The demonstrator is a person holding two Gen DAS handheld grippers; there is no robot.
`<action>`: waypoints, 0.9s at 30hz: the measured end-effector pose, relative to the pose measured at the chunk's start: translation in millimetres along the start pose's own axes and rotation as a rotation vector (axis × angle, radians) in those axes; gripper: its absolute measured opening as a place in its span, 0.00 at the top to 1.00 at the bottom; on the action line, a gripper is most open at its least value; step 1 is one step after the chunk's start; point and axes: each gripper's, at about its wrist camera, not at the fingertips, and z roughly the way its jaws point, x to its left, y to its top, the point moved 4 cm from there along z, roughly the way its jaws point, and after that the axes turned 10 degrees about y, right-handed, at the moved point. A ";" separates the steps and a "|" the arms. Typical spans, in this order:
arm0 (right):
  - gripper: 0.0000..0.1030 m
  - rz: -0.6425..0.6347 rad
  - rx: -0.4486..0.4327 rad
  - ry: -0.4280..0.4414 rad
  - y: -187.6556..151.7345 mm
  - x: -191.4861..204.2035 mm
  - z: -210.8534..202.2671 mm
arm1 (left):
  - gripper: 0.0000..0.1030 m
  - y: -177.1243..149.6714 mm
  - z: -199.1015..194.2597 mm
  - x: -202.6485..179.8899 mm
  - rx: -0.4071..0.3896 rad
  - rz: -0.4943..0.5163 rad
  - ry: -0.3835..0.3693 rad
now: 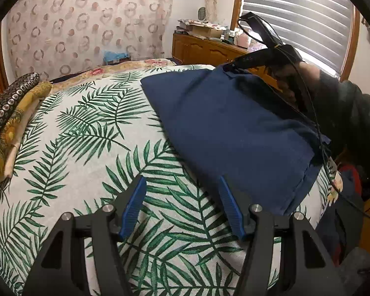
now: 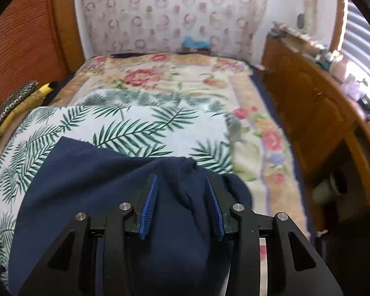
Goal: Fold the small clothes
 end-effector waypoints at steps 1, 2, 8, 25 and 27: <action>0.70 -0.010 0.007 -0.001 -0.2 -0.1 3.6 | 0.42 -0.6 0.4 -0.7 0.002 0.001 0.000; 0.77 -0.016 0.018 -0.020 -1.0 -2.4 6.3 | 0.42 -1.0 0.9 -0.9 0.004 0.002 -0.001; 0.97 0.002 -0.040 -0.003 -1.0 -7.4 -10.5 | 0.42 -4.6 3.4 -2.8 0.015 0.004 -0.009; 0.65 0.018 -0.107 -0.076 -43.8 12.8 -79.8 | 0.42 -6.4 -2.9 -7.6 0.004 0.007 -0.013; 0.65 0.002 -0.104 -0.056 -63.5 25.2 -90.5 | 0.42 -5.3 -5.2 -7.8 -0.003 0.003 -0.013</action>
